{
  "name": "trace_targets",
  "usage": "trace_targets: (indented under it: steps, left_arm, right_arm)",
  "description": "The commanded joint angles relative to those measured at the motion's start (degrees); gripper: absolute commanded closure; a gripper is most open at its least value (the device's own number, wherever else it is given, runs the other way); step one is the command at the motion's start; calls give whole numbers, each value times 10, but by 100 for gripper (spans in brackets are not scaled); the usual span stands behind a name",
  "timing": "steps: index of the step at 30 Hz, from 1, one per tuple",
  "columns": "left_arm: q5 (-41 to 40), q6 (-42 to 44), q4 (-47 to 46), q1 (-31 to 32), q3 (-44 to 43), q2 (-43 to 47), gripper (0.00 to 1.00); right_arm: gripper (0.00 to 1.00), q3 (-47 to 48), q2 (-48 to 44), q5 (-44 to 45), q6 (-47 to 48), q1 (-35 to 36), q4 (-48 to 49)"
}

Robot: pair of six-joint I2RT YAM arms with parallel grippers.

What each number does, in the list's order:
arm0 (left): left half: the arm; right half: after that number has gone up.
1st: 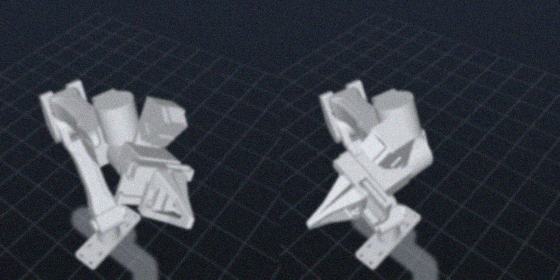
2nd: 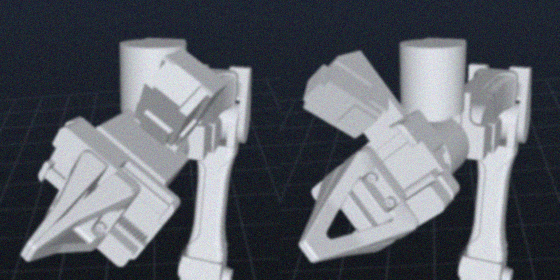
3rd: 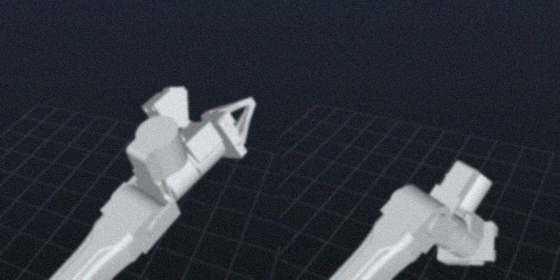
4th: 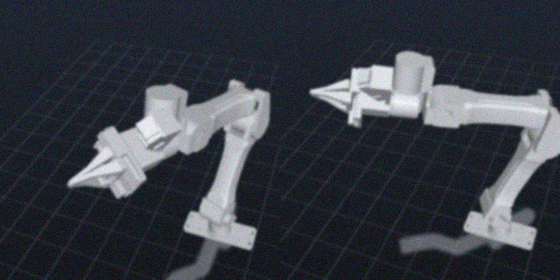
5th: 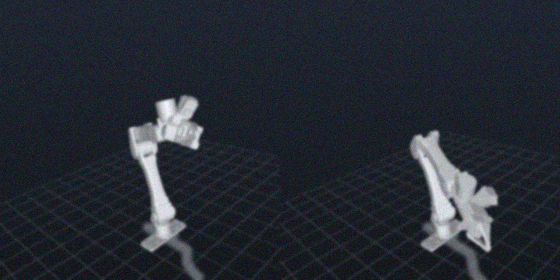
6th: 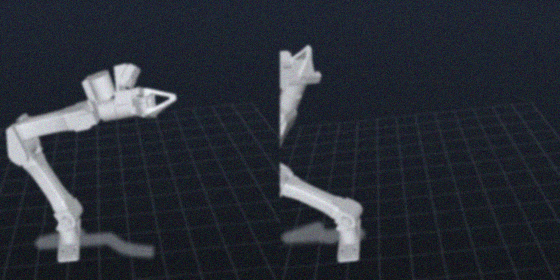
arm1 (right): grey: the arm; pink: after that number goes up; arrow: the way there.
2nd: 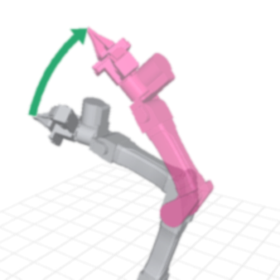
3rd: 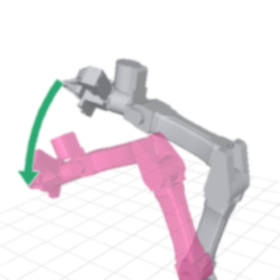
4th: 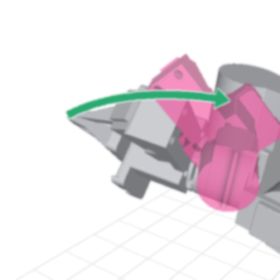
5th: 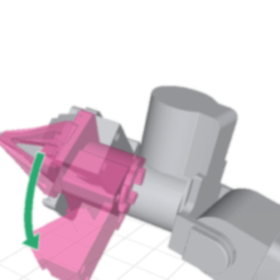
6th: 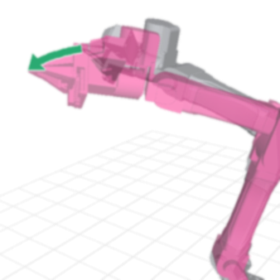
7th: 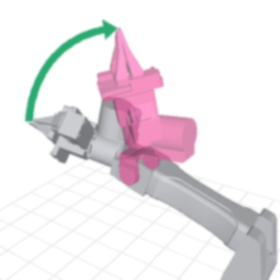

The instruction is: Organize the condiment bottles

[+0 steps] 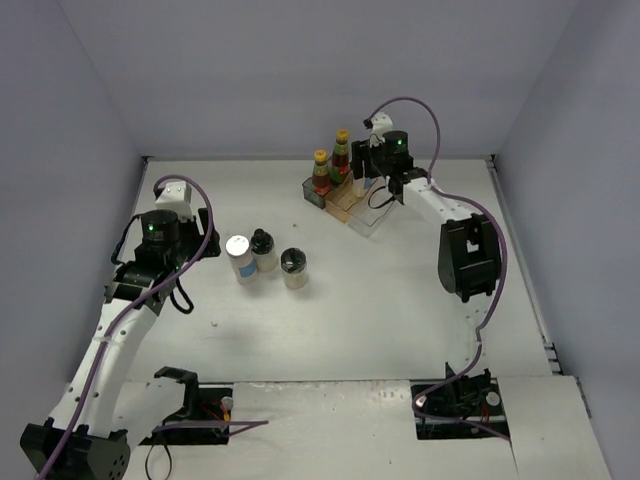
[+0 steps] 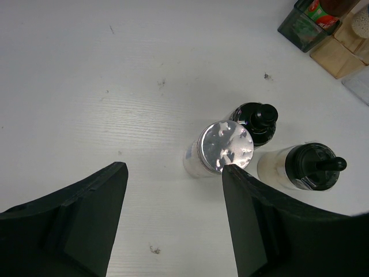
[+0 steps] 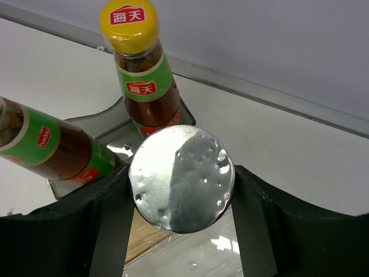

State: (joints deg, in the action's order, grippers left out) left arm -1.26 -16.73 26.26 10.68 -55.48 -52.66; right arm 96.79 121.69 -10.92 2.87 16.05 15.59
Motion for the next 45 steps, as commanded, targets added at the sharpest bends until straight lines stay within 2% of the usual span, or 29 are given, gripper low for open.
trace_targets:
  steps: [1,5,6,8,9,11,12,15,19,27,35,45]
  left_arm:
    - [3,-4,-38,-4,-8,-2,34]
    - [3,-4,-38,-4,-8,-2,34]
    - [3,-4,-38,-4,-8,-2,34]
    - [3,-4,-38,-4,-8,-2,34]
    - [3,-4,-38,-5,-8,-2,34]
    - [4,-4,-38,-5,-8,-1,34]
    - [4,-4,-38,-5,-8,-1,34]
    - [5,-4,-39,-5,-7,1,34]
    - [10,-4,-39,-4,-8,3,33]
    - [36,-1,-46,-4,-6,3,25]
    - [141,7,-96,-5,19,-9,24]
    - [139,35,-157,11,63,-44,24]
  right_arm:
    - [99,36,-15,-2,-7,-8,91]
    - [84,34,-11,-1,-5,-9,91]
    - [75,34,-11,0,-5,-9,90]
    - [64,32,-12,-1,-4,-9,89]
    - [52,32,-15,-1,-3,-9,89]
    - [41,32,-19,-2,-2,-9,83]
    - [32,31,-26,-8,-2,-10,81]
    - [15,19,-49,-15,-1,-8,80]
    - [0,0,-85,-27,-2,-6,73]
    - [0,-86,-205,-35,-11,26,73]
    - [0,-220,-337,-37,-45,67,73]
    - [0,-382,-484,-54,-94,75,60]
